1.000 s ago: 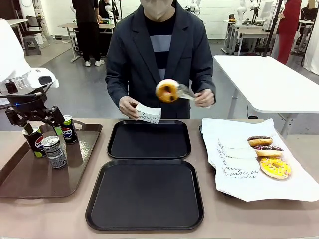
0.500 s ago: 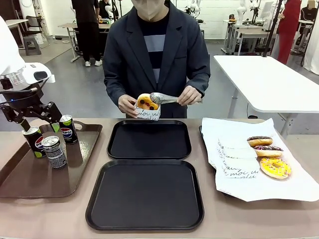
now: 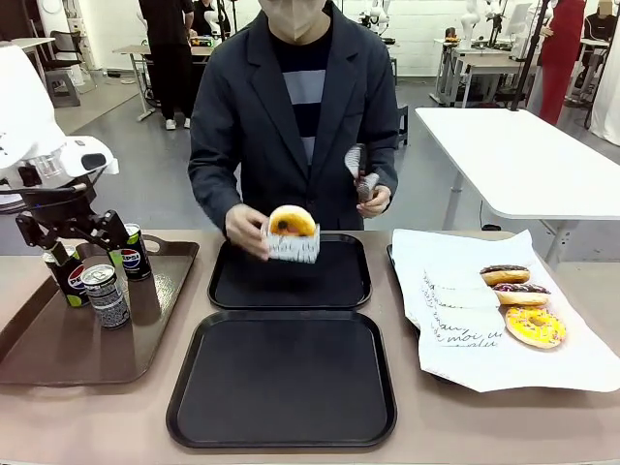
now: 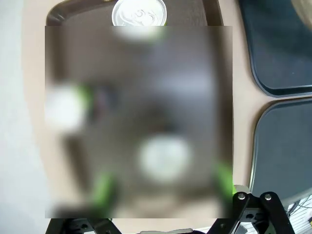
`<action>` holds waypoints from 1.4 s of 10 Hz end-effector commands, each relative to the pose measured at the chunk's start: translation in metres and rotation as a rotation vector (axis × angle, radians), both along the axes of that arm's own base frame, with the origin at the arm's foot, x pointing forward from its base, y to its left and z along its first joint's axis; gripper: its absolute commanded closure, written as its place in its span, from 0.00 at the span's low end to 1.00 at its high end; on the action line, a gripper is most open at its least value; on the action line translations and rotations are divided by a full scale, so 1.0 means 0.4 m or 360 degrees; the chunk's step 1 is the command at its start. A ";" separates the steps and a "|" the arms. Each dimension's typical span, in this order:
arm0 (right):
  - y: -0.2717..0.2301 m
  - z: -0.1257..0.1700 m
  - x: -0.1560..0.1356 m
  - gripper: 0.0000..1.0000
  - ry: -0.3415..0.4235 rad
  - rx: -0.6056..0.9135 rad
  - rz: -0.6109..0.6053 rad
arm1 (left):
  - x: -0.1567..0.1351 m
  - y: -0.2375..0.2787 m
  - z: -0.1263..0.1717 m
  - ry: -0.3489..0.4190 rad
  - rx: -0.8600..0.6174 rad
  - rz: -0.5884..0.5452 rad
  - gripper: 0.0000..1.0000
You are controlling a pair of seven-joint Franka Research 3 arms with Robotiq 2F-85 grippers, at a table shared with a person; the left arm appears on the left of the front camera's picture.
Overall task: Set up donuts and drinks on trays.
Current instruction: Pick up one Pepsi coke and place it on the Flat Tray.
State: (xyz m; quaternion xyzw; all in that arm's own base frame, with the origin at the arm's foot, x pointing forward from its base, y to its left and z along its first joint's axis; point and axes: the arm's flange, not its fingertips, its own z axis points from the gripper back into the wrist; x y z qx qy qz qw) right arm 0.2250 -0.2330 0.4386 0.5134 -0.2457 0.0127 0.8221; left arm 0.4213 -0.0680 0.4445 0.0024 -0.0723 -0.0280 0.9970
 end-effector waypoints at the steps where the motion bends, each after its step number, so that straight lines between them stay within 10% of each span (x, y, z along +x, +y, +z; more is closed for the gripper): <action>1: 0.000 -0.002 0.005 0.00 -0.0052 0.0032 -0.0007 | 0.033 -0.019 -0.034 0.0006 0.0051 0.0066 0.00; 14: 0.000 -0.002 0.005 0.00 -0.0052 0.0032 -0.0007 | 0.072 0.004 -0.152 0.0121 0.0020 0.0160 0.00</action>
